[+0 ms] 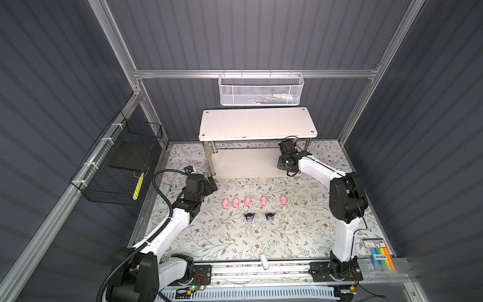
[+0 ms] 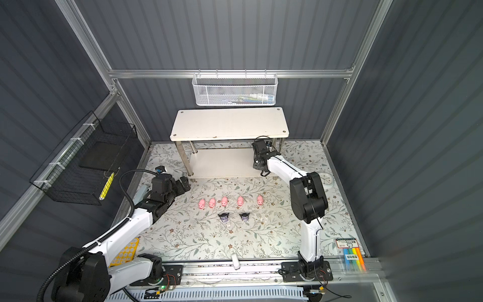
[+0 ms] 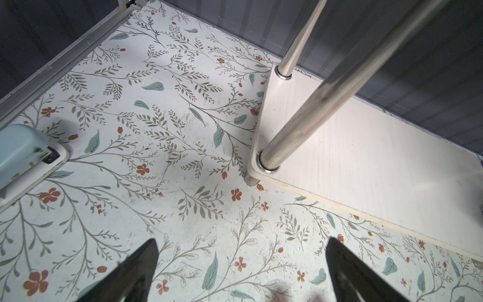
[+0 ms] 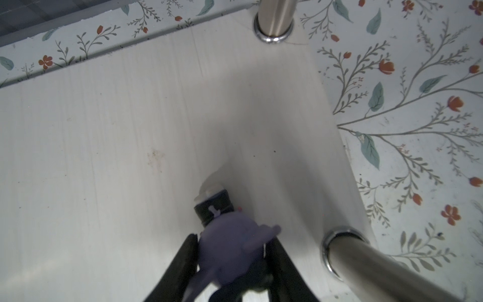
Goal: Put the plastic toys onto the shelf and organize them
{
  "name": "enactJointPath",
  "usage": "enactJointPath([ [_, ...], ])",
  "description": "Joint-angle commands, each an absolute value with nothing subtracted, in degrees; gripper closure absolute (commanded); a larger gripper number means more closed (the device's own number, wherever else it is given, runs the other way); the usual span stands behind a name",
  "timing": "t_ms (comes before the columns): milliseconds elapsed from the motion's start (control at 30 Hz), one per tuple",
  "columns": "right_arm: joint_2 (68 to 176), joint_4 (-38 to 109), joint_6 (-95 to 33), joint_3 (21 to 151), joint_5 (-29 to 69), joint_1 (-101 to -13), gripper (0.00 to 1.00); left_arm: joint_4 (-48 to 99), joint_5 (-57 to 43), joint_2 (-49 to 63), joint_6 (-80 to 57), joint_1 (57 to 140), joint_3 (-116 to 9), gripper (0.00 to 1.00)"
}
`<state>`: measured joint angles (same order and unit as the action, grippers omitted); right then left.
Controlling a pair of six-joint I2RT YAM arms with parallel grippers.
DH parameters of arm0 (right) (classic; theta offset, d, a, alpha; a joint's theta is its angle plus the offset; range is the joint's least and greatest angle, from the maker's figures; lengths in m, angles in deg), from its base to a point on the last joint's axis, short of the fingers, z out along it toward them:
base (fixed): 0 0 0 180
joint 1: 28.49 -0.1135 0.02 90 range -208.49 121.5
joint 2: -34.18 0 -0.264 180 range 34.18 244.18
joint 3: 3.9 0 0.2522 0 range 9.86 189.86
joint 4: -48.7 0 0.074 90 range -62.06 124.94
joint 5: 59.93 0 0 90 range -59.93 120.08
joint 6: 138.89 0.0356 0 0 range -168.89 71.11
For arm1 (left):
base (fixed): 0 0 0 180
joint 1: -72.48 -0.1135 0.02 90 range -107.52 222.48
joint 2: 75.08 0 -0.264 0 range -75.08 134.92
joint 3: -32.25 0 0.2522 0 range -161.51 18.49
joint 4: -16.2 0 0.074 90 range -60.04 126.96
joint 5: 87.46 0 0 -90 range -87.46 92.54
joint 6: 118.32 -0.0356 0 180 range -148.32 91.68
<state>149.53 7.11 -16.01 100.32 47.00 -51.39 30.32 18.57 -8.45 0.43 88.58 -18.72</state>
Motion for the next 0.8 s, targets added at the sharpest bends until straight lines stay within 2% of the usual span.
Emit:
enactJointPath([
  [0, 150.87, 4.67, -14.65, 99.97, 47.61, -51.42, 0.57, 30.22, 19.19, -8.84, 0.33, 88.74, -17.99, 0.00],
  [100, 149.33, 6.80, -14.83, 97.78, 47.30, -51.44, 0.45, 30.22, 19.24, -8.82, 0.33, 88.74, -17.89, 0.00],
  [267, 146.00, 9.60, -15.34, 94.68, 46.25, -51.51, 0.34, 30.30, 19.29, -8.81, 0.42, 88.74, -18.01, 0.00],
  [767, 134.34, 12.17, -17.26, 87.60, 41.71, -51.63, 0.23, 30.49, 19.53, -8.37, 0.33, 88.74, -18.66, 0.00],
])
